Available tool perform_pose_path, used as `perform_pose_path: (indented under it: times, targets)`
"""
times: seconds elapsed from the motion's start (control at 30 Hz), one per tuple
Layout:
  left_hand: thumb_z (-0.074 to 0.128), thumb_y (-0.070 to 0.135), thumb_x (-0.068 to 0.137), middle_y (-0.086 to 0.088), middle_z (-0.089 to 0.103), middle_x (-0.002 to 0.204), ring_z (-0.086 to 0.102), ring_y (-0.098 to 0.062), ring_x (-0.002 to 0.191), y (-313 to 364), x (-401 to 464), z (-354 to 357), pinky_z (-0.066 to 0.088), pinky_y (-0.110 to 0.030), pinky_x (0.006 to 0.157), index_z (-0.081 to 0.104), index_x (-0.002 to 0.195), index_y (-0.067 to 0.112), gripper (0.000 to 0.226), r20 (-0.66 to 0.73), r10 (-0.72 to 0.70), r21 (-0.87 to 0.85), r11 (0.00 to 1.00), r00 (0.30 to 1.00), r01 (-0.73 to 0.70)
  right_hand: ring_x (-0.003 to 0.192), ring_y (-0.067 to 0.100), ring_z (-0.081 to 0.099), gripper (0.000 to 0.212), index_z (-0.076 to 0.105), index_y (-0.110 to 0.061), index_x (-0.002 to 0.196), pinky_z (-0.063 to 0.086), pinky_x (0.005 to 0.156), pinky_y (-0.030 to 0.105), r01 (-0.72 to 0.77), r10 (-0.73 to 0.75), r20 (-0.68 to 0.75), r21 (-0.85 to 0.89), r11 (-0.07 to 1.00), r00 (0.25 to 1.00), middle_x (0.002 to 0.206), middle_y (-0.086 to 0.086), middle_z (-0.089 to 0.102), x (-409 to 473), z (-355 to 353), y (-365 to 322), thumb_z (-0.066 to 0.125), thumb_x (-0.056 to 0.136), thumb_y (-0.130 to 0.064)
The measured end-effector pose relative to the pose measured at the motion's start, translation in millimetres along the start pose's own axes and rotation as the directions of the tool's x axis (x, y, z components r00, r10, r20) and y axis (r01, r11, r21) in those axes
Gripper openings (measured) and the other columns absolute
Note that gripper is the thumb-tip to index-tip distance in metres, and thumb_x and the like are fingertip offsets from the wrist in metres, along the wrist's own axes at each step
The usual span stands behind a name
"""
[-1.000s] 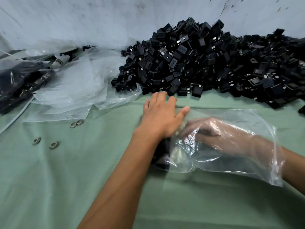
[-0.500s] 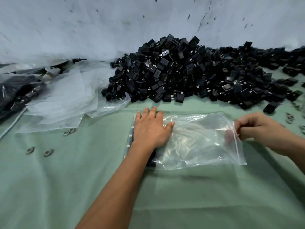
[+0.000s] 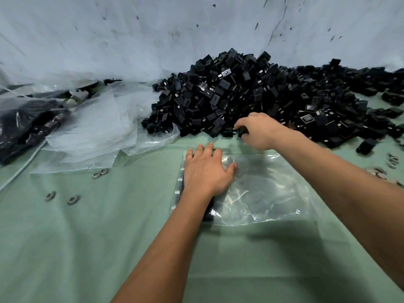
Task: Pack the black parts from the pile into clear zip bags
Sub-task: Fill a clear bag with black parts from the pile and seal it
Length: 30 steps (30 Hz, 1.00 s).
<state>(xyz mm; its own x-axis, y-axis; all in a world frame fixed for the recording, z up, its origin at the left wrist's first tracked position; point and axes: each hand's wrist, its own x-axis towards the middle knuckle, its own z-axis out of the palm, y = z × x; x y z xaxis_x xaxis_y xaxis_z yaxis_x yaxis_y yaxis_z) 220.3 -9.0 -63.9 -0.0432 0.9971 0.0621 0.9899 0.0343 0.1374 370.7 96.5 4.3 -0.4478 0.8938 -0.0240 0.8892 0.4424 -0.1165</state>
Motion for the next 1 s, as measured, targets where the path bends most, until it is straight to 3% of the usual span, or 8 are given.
perform_pose_path:
  times: [0.1, 0.27, 0.43, 0.6, 0.73, 0.83, 0.93, 1.0]
  targets:
    - [0.026, 0.068, 0.100, -0.005, 0.022, 0.170, 0.015, -0.028, 0.157, 1.3, -0.1, 0.6, 0.008, -0.053, 0.127, 0.035, 0.156, 0.023, 0.073, -0.003, -0.003, -0.002, 1.000, 1.000, 0.003, 0.131, 0.039, 0.039, 0.046, 0.052, -0.017, 0.146, 0.044, 0.110, 0.049, -0.108, 0.107, -0.008, -0.108, 0.988, 0.994, 0.144, 0.015, 0.036, 12.6, 25.9, -0.3, 0.054, 0.101, -0.014]
    - [0.025, 0.070, 0.099, -0.005, 0.023, 0.169, 0.017, -0.028, 0.157, 1.2, -0.2, 1.0, 0.009, -0.053, 0.127, 0.035, 0.156, 0.023, 0.074, 0.000, -0.003, 0.008, 1.000, 1.000, 0.003, 0.116, 0.035, 0.043, 0.012, 0.064, -0.004, 0.101, 0.046, 0.093, 0.041, -0.194, 0.187, -0.250, 0.000, 0.981, 0.950, 0.137, 0.016, 0.037, 9.1, 50.9, -15.2, 0.054, 0.096, 0.001]
    - [0.026, 0.069, 0.100, -0.005, 0.024, 0.169, 0.017, -0.027, 0.157, 0.7, 0.1, -2.7, 0.007, -0.053, 0.127, 0.037, 0.155, 0.023, 0.072, 0.012, -0.002, -0.025, 1.000, 1.000, 0.002, 0.112, 0.030, 0.051, 0.014, 0.074, -0.012, 0.104, 0.046, 0.091, 0.032, -0.085, 0.157, -0.331, 0.222, 0.971, 0.931, 0.117, 0.010, 0.051, -7.1, 47.2, -2.9, 0.064, 0.096, -0.006]
    - [0.025, 0.068, 0.102, -0.002, 0.041, 0.161, 0.033, -0.026, 0.150, -1.1, 5.3, -18.9, 0.001, -0.063, 0.124, 0.041, 0.152, 0.027, 0.067, 0.104, -0.046, -0.230, 0.971, 0.994, 0.069, 0.097, 0.013, 0.060, 0.034, 0.077, -0.021, 0.114, 0.044, 0.092, 0.021, 0.014, 0.301, -0.498, 0.534, 0.845, 0.813, 0.106, -0.002, 0.063, -67.0, 21.6, 36.2, 0.070, 0.083, -0.008]
    - [0.030, 0.070, 0.101, -0.001, 0.061, 0.142, 0.049, -0.026, 0.138, 10.0, 15.2, -39.1, 0.003, -0.068, 0.121, 0.051, 0.142, 0.032, 0.060, 0.076, -0.082, -0.266, 0.959, 0.994, 0.100, 0.092, 0.005, 0.069, 0.038, 0.079, -0.039, 0.101, 0.054, 0.089, 0.024, -0.119, 0.488, -0.343, 0.710, 0.694, 0.803, 0.102, -0.011, 0.074, -136.3, 18.6, 80.0, 0.072, 0.081, -0.007]
    - [0.043, 0.063, 0.100, -0.003, 0.064, 0.135, 0.056, -0.027, 0.127, 24.0, 14.9, -45.2, 0.035, -0.057, 0.114, 0.060, 0.132, 0.027, 0.051, 0.017, -0.046, -0.239, 0.970, 0.999, 0.048, 0.094, 0.013, 0.075, 0.041, 0.081, -0.032, 0.102, 0.058, 0.097, 0.037, -0.180, 0.467, -0.174, 0.765, 0.619, 0.867, 0.096, -0.005, 0.080, -177.0, 27.7, 100.3, 0.077, 0.081, 0.003]
    - [0.051, 0.051, 0.101, -0.006, 0.068, 0.113, 0.062, -0.028, 0.108, 60.3, 6.0, -44.6, 0.050, -0.041, 0.091, 0.068, 0.111, 0.018, 0.038, -0.168, -0.039, -0.319, 0.948, 0.985, -0.017, 0.097, 0.000, 0.073, 0.050, 0.075, -0.034, 0.114, 0.054, 0.093, 0.017, -0.160, 0.377, -0.101, 0.784, 0.600, 0.921, 0.104, -0.009, 0.078, -200.1, 34.4, 109.5, 0.085, 0.079, 0.001]
    - [0.053, 0.050, 0.101, -0.005, 0.067, 0.097, 0.063, -0.027, 0.093, 98.9, -4.5, -43.6, 0.053, -0.039, 0.082, 0.066, 0.096, 0.016, 0.037, -0.190, -0.010, -0.389, 0.919, 0.982, -0.066, 0.098, -0.003, 0.072, 0.052, 0.074, -0.030, 0.117, 0.051, 0.086, 0.006, -0.150, 0.335, -0.068, 0.798, 0.584, 0.940, 0.105, -0.009, 0.079, -202.3, 38.9, 111.3, 0.088, 0.076, -0.001]
